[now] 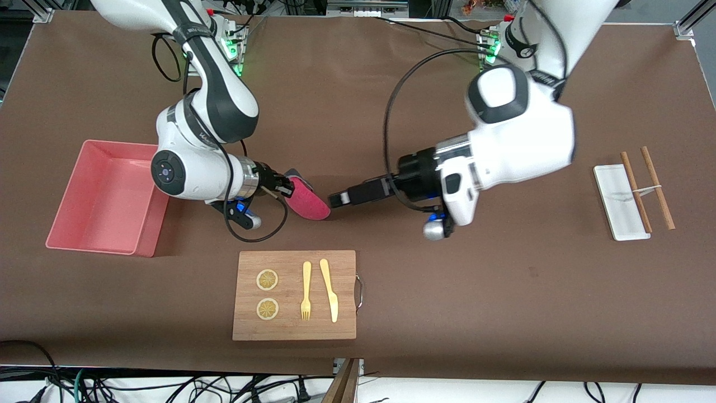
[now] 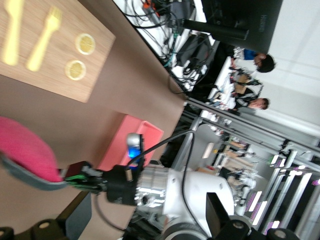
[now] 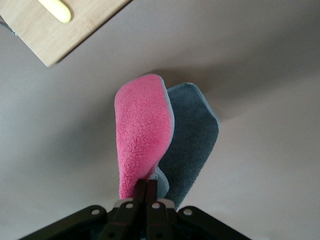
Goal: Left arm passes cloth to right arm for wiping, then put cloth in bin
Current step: 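Open the left gripper and withdraw it while the right gripper holds cloth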
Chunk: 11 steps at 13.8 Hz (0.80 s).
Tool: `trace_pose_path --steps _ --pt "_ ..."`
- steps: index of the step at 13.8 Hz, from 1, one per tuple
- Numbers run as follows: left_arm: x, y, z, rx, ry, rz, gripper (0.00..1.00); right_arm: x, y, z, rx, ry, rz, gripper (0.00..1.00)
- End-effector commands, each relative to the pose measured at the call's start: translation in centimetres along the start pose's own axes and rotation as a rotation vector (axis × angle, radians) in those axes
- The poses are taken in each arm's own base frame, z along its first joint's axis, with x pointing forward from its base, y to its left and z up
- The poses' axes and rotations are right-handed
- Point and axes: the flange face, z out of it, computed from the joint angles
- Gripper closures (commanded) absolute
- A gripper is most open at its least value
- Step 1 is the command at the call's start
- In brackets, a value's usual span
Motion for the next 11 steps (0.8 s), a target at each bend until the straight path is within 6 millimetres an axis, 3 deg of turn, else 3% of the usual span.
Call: trace_pose_path --steps 1,4,9,11 --pt "-1.9 -3.4 -6.1 0.123 0.021 0.075 0.0 -1.2 -1.1 2.7 -0.024 -0.036 -0.004 1.0" --pt "-2.7 -5.6 -12.1 0.212 -0.035 0.094 0.0 -0.8 -1.4 5.7 -0.053 -0.052 -0.002 1.0" --pt "0.6 -14.2 -21.7 0.531 -0.054 0.286 0.0 2.0 -0.3 8.8 -0.095 -0.039 -0.026 1.0" --pt "1.5 -16.1 -23.8 0.682 -0.041 0.296 0.0 3.7 1.0 9.2 -0.154 -0.002 -0.089 1.0"
